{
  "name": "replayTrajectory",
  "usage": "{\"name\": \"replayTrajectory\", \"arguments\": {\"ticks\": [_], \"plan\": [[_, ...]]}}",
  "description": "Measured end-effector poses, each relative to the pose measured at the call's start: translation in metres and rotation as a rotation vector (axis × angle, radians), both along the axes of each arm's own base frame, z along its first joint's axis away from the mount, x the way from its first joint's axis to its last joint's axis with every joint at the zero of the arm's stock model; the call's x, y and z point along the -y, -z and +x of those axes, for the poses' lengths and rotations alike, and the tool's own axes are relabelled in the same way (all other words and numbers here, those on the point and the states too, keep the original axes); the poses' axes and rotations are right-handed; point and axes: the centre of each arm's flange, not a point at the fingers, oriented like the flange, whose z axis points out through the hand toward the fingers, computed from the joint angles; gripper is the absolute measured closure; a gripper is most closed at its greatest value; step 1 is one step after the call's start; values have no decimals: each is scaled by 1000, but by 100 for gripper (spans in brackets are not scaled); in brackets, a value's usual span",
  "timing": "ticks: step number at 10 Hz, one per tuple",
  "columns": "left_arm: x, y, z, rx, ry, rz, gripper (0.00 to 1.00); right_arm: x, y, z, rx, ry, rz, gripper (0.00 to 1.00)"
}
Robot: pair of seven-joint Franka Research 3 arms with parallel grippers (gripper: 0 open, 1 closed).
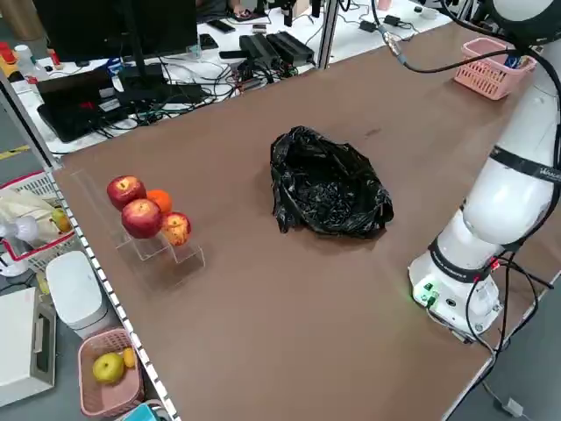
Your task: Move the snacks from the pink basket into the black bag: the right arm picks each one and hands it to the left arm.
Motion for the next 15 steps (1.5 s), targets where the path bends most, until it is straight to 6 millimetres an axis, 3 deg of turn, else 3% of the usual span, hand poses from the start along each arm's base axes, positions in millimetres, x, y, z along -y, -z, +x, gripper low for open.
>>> {"name": "replayTrajectory", "arguments": {"ticks": [15], "plan": [[2, 10, 5, -13, 8, -3, 0, 12, 14, -2, 42, -53, -6, 5]]}}
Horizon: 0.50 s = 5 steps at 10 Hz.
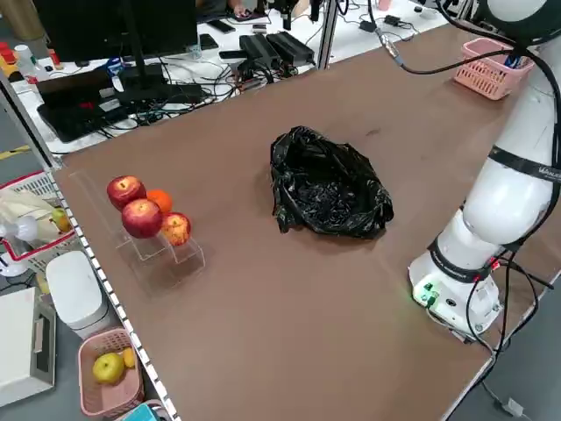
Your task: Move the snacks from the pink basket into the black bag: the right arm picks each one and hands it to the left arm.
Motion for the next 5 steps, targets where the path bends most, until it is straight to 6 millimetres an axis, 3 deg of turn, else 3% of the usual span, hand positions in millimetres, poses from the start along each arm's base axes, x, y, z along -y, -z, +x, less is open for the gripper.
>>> {"name": "replayTrajectory", "arguments": {"ticks": [3, 5], "plan": [[0, 0, 0, 0, 1, 0, 0, 0, 0, 0, -1, -1, 0, 10], [1, 0, 0, -1, 1, 0, 0, 0, 1, -1, -1, -2, 0, 19]]}}
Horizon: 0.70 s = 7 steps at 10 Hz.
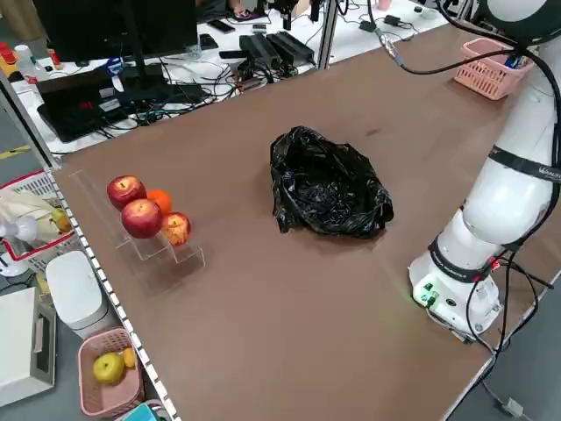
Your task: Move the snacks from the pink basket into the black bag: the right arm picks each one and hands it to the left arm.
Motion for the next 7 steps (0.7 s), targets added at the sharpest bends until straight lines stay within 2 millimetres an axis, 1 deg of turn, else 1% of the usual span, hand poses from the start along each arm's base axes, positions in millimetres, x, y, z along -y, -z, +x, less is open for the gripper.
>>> {"name": "replayTrajectory", "arguments": {"ticks": [1, 6, 7], "plan": [[0, 0, 0, 0, 0, 0, 0, 0, 0, 0, 0, 0, 0, 22], [0, 0, 0, 0, -4, 0, 0, 0, 0, 0, 1, -5, 0, 51], [0, 0, 0, 0, -4, 0, 0, 0, 0, 0, 0, -7, 0, 54]]}}
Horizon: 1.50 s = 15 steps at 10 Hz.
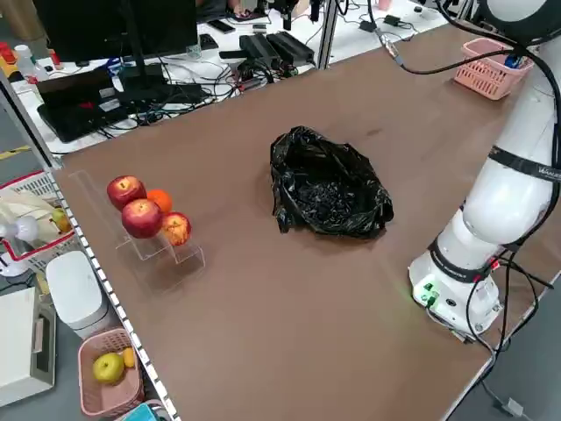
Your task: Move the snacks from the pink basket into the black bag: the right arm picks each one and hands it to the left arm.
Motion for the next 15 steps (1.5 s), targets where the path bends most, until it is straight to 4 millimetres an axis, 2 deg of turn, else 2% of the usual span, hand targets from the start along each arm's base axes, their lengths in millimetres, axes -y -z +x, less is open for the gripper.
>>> {"name": "replayTrajectory", "arguments": {"ticks": [3, 5, 10, 13, 15], "plan": [[0, 0, 0, 0, 0, 0, 0, 0, -2, 1, -22, -5, 3, 54], [0, 0, 0, 0, -1, 0, 0, -2, -14, 8, -56, -13, 8, 54], [0, 0, 0, 0, -1, 0, 0, -14, -89, 47, -83, -55, 8, 54], [0, 2, 1, -3, 2, -1, 0, -26, -155, 66, -91, -87, 7, 54], [4, 2, 1, -3, 6, -23, 0, -34, -190, 73, -74, -133, 4, 55]]}}
